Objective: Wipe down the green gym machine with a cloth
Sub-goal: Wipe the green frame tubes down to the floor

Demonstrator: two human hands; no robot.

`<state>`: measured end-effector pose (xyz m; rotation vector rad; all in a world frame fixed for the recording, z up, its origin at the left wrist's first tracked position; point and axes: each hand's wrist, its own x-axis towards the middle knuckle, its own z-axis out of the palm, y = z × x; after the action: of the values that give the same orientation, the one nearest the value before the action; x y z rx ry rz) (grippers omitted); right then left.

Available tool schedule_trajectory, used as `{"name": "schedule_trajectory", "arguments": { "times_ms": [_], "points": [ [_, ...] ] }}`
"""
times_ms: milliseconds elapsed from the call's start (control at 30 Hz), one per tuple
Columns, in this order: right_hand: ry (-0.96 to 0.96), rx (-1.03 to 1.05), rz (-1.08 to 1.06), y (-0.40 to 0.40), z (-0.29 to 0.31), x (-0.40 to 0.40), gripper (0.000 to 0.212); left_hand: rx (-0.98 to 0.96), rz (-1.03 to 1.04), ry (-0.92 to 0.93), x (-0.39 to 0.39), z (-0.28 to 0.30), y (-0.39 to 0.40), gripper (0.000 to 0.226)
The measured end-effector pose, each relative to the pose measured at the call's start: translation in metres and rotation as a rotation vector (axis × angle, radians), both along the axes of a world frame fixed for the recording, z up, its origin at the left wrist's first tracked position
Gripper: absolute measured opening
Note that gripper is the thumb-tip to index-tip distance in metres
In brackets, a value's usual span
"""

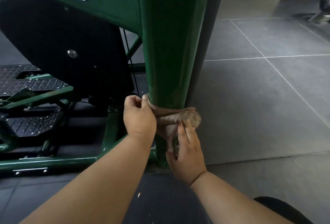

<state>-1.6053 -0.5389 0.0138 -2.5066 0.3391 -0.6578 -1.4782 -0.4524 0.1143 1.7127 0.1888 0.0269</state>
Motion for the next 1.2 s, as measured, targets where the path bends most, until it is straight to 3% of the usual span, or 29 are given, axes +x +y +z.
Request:
{"name": "schedule_trajectory", "arguments": {
  "times_ms": [67, 200, 267, 333, 467, 600, 700, 767, 867, 900, 1000, 1133, 1200],
  "points": [
    [0.024, -0.031, -0.004, 0.001, -0.004, 0.0, 0.075, 0.026, -0.109, -0.102, -0.014, -0.006, 0.008, 0.01],
    [0.092, -0.086, 0.018, 0.004, -0.005, 0.004, 0.073, 0.204, -0.484, -0.274, -0.055, -0.031, 0.018, 0.067],
    [0.087, -0.04, 0.026, 0.006, -0.004, 0.004, 0.07, 0.368, -0.54, -0.284, -0.058, -0.043, 0.021, 0.082],
    [0.058, -0.014, 0.035, 0.003, -0.002, 0.002, 0.073, 0.41, -0.537, -0.316, -0.042, -0.038, 0.023, 0.077],
    [0.006, -0.049, 0.049, -0.007, 0.006, 0.003, 0.07, 0.435, -0.608, -0.287, -0.006, -0.013, 0.026, 0.042],
    [0.017, 0.022, 0.077, -0.008, 0.01, 0.005, 0.075, 0.282, -0.63, -0.226, -0.002, -0.02, 0.028, 0.044],
    [0.064, 0.113, 0.106, -0.009, 0.004, 0.002, 0.077, 0.304, -0.569, -0.304, -0.009, -0.028, 0.021, 0.038],
    [0.113, 0.163, 0.122, -0.009, -0.004, 0.0, 0.074, 0.36, -0.519, -0.326, -0.021, -0.04, 0.018, 0.055],
    [0.126, 0.238, 0.163, -0.005, -0.01, -0.001, 0.074, 0.461, -0.523, -0.216, -0.053, -0.06, 0.015, 0.092],
    [0.131, 0.211, 0.193, -0.004, -0.015, 0.0, 0.073, 0.446, -0.541, -0.206, -0.063, -0.064, 0.014, 0.094],
    [0.225, -0.12, 0.284, 0.001, -0.033, -0.001, 0.075, 0.329, -0.517, -0.182, -0.079, -0.063, 0.003, 0.093],
    [0.217, 0.336, 0.196, -0.001, -0.03, -0.003, 0.066, 0.234, -0.438, -0.145, -0.085, -0.059, 0.002, 0.075],
    [0.165, 0.405, 0.174, -0.003, -0.028, -0.006, 0.06, 0.195, -0.364, -0.173, -0.087, -0.061, 0.009, 0.058]
  ]
}}
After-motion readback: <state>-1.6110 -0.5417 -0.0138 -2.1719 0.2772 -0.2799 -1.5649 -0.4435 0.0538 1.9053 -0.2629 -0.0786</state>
